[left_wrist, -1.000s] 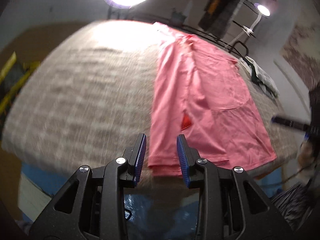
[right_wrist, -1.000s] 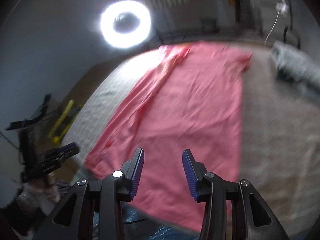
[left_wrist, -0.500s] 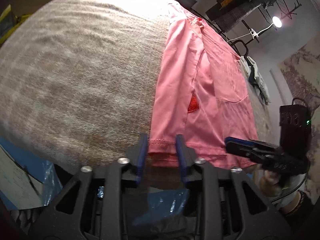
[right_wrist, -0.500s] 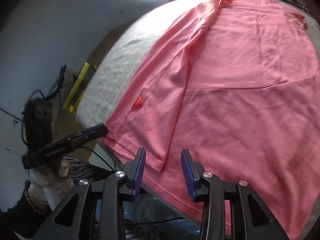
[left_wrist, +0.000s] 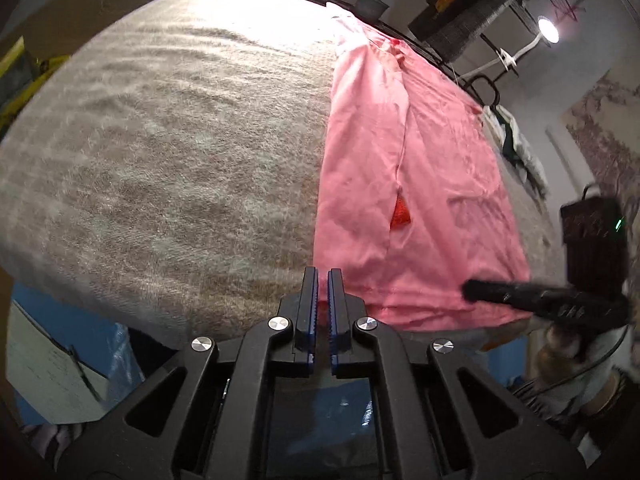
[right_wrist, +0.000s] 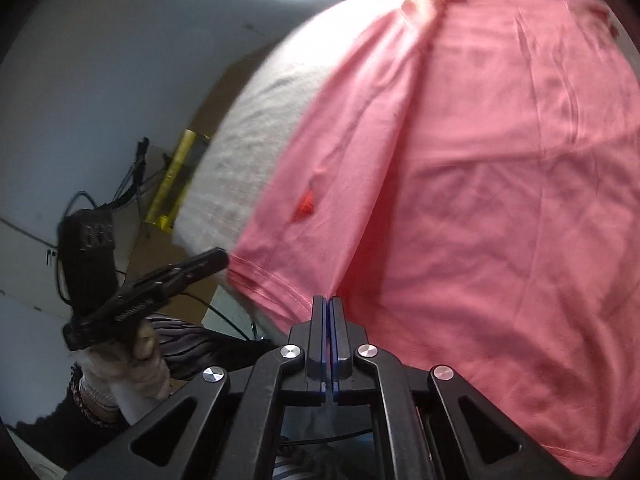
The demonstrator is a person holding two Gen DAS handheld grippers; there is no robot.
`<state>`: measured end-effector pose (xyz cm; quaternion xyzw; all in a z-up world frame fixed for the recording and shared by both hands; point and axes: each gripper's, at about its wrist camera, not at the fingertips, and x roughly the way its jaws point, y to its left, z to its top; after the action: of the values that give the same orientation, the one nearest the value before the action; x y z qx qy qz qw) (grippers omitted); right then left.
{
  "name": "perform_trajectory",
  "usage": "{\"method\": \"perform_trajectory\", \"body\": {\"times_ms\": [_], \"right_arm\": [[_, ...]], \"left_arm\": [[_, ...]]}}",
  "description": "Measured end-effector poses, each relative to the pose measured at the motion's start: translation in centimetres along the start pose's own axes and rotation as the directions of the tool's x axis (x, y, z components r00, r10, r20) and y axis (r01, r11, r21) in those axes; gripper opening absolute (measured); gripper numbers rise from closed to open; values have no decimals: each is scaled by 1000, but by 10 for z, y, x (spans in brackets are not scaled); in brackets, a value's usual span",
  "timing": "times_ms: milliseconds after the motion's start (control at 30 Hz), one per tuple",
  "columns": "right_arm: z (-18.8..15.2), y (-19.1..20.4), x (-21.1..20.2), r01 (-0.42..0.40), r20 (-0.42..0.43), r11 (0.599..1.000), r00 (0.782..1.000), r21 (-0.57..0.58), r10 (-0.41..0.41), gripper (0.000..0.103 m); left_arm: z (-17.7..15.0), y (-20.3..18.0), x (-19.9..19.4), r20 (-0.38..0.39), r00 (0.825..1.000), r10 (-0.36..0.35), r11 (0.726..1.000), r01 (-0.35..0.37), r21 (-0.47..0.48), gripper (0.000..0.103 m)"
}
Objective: Fold small clothes
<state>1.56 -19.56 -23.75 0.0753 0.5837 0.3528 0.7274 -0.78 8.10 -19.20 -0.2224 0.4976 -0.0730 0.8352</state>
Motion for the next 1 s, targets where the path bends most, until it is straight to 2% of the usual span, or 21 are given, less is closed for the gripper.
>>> {"method": "perform_trajectory", "body": {"times_ms": [67, 167, 267, 333, 400, 433, 533, 667, 767, 800, 833, 867, 900, 1000], "right_arm": [[2, -1, 7, 1, -15, 1000, 1000, 12, -1, 0], [5, 4, 10, 2, -17, 1000, 1000, -2, -2, 0], [6, 9, 13, 9, -17, 1000, 1000, -17, -9, 0], [7, 10, 16, 17, -21, 1000, 1000, -22, -17, 0], [7, 10, 12, 4, -17, 1000, 1000, -15, -5, 0], [6, 10, 7, 3, -6, 1000, 1000, -22, -3, 0], [3, 11, 13, 51, -19, 997, 998, -56, -52, 0], [3, 11, 17, 68, -23, 996, 997, -61, -69, 0], [3, 14, 4, 70, 8, 993, 998, -98, -69, 5], [3, 15, 0, 73, 18, 991, 997, -112, -72, 12], [2, 18, -6, 85, 35, 988, 996, -130, -81, 26], [-1, 21, -13, 95, 60, 984, 994, -149, -87, 32], [-2, 24, -19, 113, 85, 980, 991, -165, -100, 35], [-5, 29, -39, 158, 155, 965, 980, -209, -127, 35]], "left_arm": [[5, 3, 6, -13, 1000, -1, 1000, 1, -26, 9], [8, 2, 20, -50, 999, -21, 999, 19, -43, 10], [8, -1, 24, -50, 999, -4, 1000, 2, -30, 1], [6, -2, 11, -15, 1000, -7, 1000, 6, -25, 0], [4, -3, -1, 25, 999, 22, 1000, -22, -2, 0], [2, -2, -1, 26, 999, 38, 999, -38, 5, 0], [-2, 2, 18, -39, 998, 52, 999, -52, -2, 0], [0, -8, 11, 2, 995, 97, 994, -97, 57, 0], [-2, -13, 1, 45, 991, 129, 987, -132, 93, 0], [-2, -15, -1, 60, 989, 137, 984, -142, 106, 0], [-3, -18, -6, 82, 986, 148, 980, -157, 124, 0], [-3, -24, -12, 119, 981, 153, 975, -170, 146, 0], [-3, -28, -15, 140, 978, 154, 972, -175, 158, 0], [-4, -43, -27, 216, 964, 155, 957, -200, 208, 0]]}}
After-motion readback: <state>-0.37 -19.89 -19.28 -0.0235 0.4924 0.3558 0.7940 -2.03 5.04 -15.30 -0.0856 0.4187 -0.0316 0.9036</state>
